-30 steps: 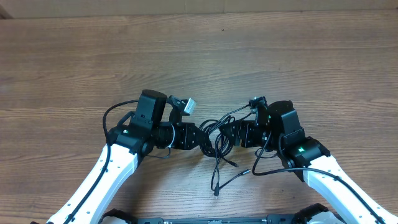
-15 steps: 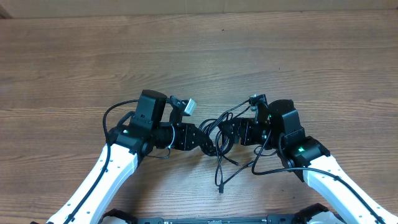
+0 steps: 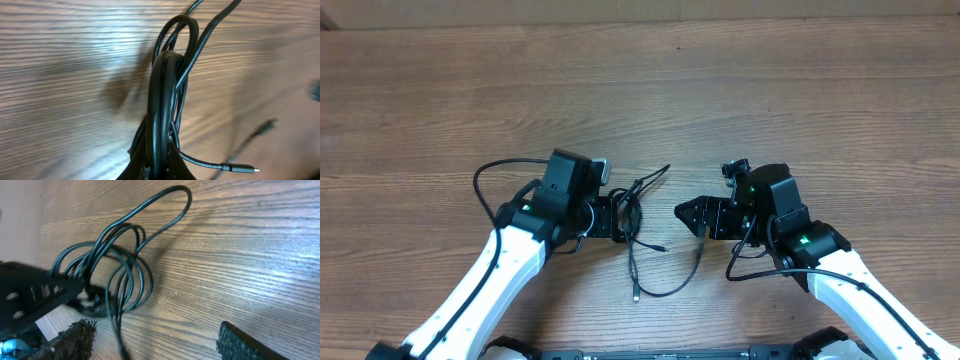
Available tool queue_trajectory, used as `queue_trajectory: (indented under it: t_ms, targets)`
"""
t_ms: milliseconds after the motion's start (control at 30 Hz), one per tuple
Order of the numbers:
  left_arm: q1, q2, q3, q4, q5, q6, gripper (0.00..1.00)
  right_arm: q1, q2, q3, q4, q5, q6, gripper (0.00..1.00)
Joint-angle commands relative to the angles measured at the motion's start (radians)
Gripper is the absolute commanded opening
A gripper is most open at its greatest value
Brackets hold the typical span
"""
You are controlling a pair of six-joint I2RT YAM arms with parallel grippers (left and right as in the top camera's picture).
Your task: Untangle cables
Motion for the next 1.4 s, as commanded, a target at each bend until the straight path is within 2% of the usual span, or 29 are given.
queue_trajectory:
  t_ms: [0,33,67,100,133,167,200,333,500,600,667,700,733,767,900,933,967,1000,1200,1367]
  targets:
    - [0.0,0.083,0.001,0.007,-0.084,0.027,0.05,-0.001,-0.001,0.016,0.003,0.009,0.001,0.79]
    - [0.0,0.105,0.001,0.008,-0.085,0.028,0.11,-0.001,-0.001,0.016,0.003,0.009,0.001,0.79]
    - [0.001,0.129,0.001,0.009,-0.09,0.026,0.28,-0.001,-0.001,0.016,0.003,0.009,0.001,0.79]
    - [0.002,0.149,0.001,0.01,-0.095,0.022,0.5,-0.001,-0.001,0.016,0.002,0.009,0.001,0.8]
    - [0.002,0.172,0.001,0.011,-0.104,0.007,0.65,-0.001,-0.001,0.016,0.002,0.009,0.001,0.82]
    - [0.002,0.187,0.001,0.011,-0.111,-0.01,0.77,-0.001,-0.001,0.016,0.002,0.009,0.001,0.83]
    - [0.002,0.203,0.001,0.011,-0.123,-0.035,0.8,-0.001,-0.001,0.016,0.002,0.009,0.001,0.83]
    - [0.002,0.245,0.001,0.03,-0.125,-0.089,0.82,-0.001,-0.001,0.016,0.002,0.01,0.0,0.85]
    - [-0.001,0.286,0.001,0.029,-0.111,-0.254,0.75,-0.001,-0.001,0.016,0.002,0.014,0.0,0.86]
    - [-0.001,0.311,0.001,0.034,-0.112,-0.352,0.64,-0.001,-0.001,0.016,0.002,0.028,0.001,0.87]
    - [-0.001,0.331,0.001,0.041,-0.111,-0.391,0.48,-0.001,-0.001,0.016,0.002,0.028,0.0,0.87]
    - [-0.001,0.341,0.001,0.04,-0.112,-0.402,0.36,-0.001,-0.001,0.016,0.002,0.028,0.0,0.87]
    - [-0.001,0.35,0.001,0.04,-0.111,-0.402,0.16,-0.001,-0.001,0.016,0.002,0.028,0.0,0.88]
    - [-0.001,0.362,0.001,0.032,-0.112,-0.399,0.04,-0.001,-0.001,0.016,-0.001,0.028,0.0,0.9]
    - [0.007,0.356,0.007,0.029,-0.107,-0.331,0.04,-0.001,-0.001,0.016,-0.019,0.027,0.0,0.95]
    - [0.025,0.344,0.018,0.028,-0.029,-0.244,0.04,-0.001,-0.001,0.016,-0.037,0.027,0.0,0.96]
    - [0.053,0.326,0.035,0.028,0.119,-0.105,0.04,-0.001,-0.001,0.016,-0.052,0.027,0.0,0.96]
    - [0.069,0.315,0.044,0.026,0.213,-0.039,0.04,-0.001,-0.001,0.016,-0.055,0.027,0.0,0.96]
    - [0.142,0.293,0.069,0.041,0.657,0.15,0.04,-0.001,-0.001,0.016,-0.045,0.027,0.001,0.96]
    - [0.15,0.293,0.069,0.053,0.8,0.208,0.04,-0.001,-0.001,0.016,-0.044,0.023,0.001,0.96]
